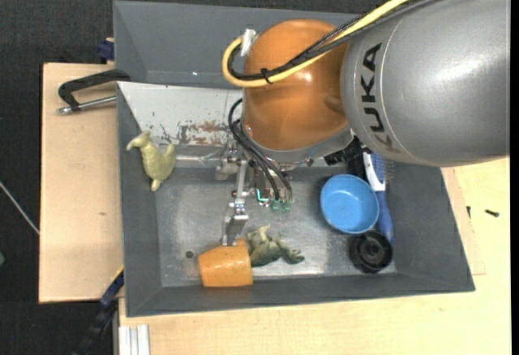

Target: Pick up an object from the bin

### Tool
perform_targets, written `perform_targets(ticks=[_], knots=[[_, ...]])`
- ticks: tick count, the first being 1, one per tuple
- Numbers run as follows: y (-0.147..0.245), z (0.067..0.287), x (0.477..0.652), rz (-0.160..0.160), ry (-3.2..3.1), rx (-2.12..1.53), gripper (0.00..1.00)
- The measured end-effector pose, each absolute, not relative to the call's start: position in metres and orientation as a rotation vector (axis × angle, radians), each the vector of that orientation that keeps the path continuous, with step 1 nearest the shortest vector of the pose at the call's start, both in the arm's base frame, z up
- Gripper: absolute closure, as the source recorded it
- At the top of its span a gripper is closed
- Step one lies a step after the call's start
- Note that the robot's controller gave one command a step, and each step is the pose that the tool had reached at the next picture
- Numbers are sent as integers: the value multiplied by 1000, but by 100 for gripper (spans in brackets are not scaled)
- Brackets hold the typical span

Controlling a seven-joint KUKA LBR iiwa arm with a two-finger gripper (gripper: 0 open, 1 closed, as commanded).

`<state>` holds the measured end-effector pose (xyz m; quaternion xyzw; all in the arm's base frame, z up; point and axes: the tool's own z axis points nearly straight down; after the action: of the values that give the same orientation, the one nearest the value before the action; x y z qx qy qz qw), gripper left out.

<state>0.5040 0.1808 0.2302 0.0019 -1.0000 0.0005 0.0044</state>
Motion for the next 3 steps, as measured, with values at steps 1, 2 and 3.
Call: perform_targets(ticks=[1, 2, 3], knots=[[155, 140, 495, 3, -3126, 217, 0], [129, 88, 492, 1, -3107, 425, 0], [183, 82, 572, -8, -3142, -223, 0]])
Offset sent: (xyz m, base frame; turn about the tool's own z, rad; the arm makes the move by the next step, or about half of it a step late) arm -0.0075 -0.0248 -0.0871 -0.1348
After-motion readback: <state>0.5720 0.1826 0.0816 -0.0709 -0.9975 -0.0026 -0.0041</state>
